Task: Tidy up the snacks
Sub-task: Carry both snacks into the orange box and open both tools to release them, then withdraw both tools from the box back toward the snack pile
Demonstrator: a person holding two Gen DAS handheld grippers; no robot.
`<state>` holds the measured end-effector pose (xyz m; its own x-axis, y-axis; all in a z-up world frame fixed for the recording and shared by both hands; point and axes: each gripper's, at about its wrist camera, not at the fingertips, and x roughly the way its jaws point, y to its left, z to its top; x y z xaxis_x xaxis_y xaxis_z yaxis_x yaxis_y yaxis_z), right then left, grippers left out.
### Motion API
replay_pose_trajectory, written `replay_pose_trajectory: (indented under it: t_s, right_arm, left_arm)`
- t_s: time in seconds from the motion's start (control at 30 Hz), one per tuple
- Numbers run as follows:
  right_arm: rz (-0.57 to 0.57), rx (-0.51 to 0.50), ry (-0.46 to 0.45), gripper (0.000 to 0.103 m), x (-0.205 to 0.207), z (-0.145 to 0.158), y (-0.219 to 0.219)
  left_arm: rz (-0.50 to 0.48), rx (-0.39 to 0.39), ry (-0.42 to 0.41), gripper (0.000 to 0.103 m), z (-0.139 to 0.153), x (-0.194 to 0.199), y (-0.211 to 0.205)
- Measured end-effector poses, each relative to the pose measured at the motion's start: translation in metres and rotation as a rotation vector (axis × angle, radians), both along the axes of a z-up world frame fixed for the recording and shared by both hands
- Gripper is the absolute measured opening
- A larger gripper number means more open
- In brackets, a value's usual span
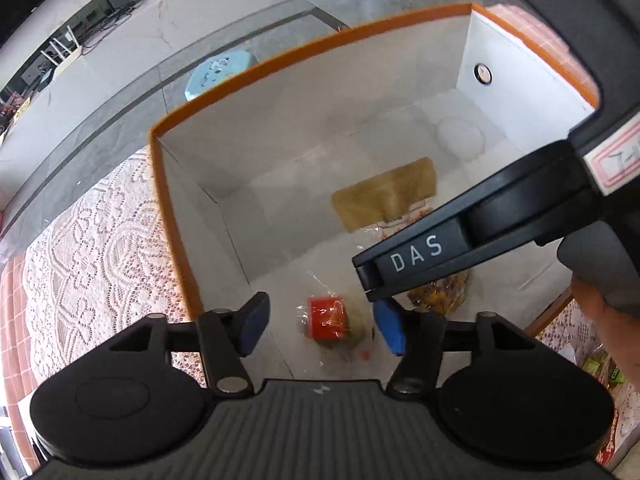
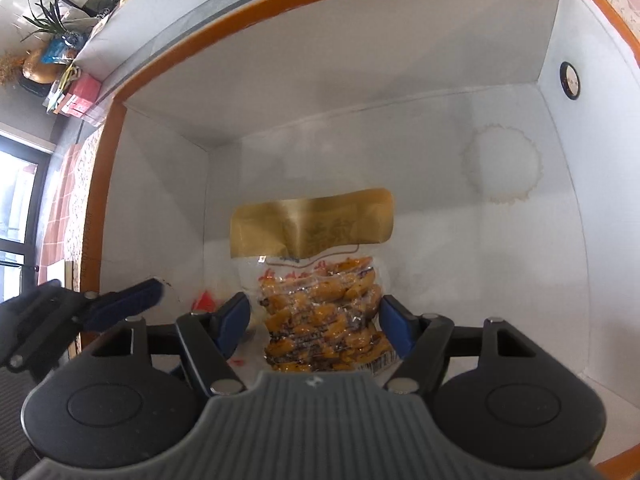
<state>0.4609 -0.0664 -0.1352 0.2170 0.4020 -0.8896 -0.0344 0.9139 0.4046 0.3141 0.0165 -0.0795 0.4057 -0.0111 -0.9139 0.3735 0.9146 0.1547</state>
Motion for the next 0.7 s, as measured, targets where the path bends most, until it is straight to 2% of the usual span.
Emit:
replay_pose_trajectory:
  t_s: [0.2, 0.4, 0.7]
  right_arm:
    - [-0.009, -0.042, 0.007, 0.070, 0.003, 0.001, 0.011]
    - [0.000, -0.054, 0.040, 0.072, 0.002, 0.003, 0.022]
    - [-0.018, -0.053, 0.002, 0.075, -0.006, 0.019, 0.022]
  left_arm:
    - [0.027, -0.080, -0.041, 0.077, 0.019, -0.021, 0.016]
    - [0.039, -0.109, -0.066, 0.077, 0.031, -0.038, 0.028]
    - [0.058, -0.149, -0.119, 0.077, 0.049, -0.056, 0.028]
